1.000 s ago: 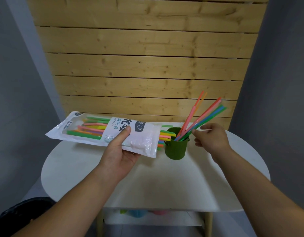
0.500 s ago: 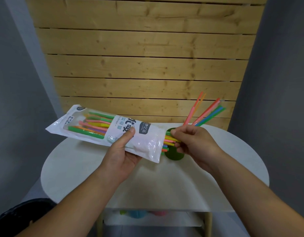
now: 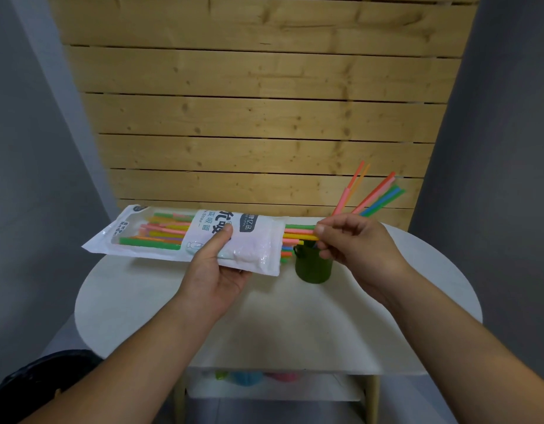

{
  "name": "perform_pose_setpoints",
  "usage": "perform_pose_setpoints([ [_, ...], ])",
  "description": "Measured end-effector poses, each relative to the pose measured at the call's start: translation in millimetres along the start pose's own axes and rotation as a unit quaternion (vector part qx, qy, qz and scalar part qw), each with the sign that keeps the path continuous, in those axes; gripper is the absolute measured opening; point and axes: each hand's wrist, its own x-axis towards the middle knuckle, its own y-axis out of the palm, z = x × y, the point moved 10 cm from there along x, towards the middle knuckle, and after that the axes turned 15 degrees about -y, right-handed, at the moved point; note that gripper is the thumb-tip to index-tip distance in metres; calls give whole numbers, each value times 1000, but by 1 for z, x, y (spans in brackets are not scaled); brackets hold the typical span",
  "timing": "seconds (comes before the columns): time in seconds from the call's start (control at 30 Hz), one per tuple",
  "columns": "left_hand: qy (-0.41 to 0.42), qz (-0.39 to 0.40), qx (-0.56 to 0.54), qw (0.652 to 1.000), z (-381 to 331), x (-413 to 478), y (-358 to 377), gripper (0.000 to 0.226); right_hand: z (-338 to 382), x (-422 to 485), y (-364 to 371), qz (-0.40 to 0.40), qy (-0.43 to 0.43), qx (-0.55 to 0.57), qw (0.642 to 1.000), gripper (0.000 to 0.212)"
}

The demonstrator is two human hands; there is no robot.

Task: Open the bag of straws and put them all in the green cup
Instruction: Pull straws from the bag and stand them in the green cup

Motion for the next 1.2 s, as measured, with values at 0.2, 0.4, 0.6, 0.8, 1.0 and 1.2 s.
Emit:
perform_pose_setpoints([
  [0.2,14,-8,-23,1000,-9,-2,-4,29,-20,1,-11,-73,69,194,976,18],
  [0.4,14,-9,-35,999,-9,-3,-3,26,-30,-13,14,-63,112,241,962,44],
  [0.6,17,-9,-41,999,-11,-5,-3,25,-38,-14,41,-92,111,302,942,33],
  [0.8,11,-12,-43,999,-10,-5,-5,19,-52,-20,52,-79,152,271,947,68],
  [1.0,6,-4,-22,1000,-7,-3,-2,24,-49,-14,49,-107,136,190,966,29],
  [1.2,12,-4,-32,999,-9,-1,-4,26,-25,-7,30,-130,37,141,981,27],
])
